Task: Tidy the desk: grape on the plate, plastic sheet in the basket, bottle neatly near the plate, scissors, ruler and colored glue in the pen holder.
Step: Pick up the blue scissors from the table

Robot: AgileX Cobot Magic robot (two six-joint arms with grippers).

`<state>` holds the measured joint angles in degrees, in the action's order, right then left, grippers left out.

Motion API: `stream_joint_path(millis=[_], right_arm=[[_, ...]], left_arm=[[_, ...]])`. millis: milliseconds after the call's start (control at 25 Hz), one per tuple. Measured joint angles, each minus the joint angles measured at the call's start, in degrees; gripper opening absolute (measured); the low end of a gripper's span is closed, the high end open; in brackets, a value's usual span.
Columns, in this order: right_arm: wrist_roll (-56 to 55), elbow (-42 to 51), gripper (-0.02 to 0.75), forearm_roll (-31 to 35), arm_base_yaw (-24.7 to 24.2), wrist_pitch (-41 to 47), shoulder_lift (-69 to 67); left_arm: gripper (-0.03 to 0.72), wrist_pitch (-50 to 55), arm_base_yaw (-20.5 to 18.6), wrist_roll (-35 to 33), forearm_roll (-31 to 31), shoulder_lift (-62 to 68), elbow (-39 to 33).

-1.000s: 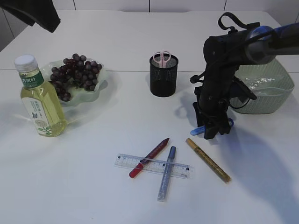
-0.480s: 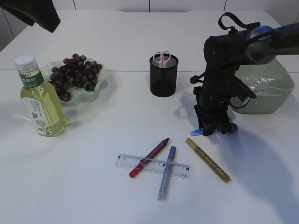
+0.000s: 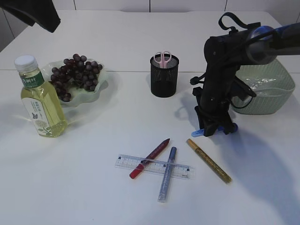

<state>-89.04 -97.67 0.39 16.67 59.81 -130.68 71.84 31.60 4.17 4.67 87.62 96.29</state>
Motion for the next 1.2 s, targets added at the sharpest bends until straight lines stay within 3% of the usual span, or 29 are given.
stream_joint_path(millis=[600, 1200], right_arm=[[17.8, -0.6, 0.155, 3.9, -0.1, 5.5, 0.0], [32.9, -2.9, 0.154, 2.6, -0.1, 8.9, -0.2]], left_arm=[[0.308, 0.0, 0.0, 0.0, 0.7, 0.0, 0.0], [0.307, 0.0, 0.0, 0.0, 0.7, 0.0, 0.0]])
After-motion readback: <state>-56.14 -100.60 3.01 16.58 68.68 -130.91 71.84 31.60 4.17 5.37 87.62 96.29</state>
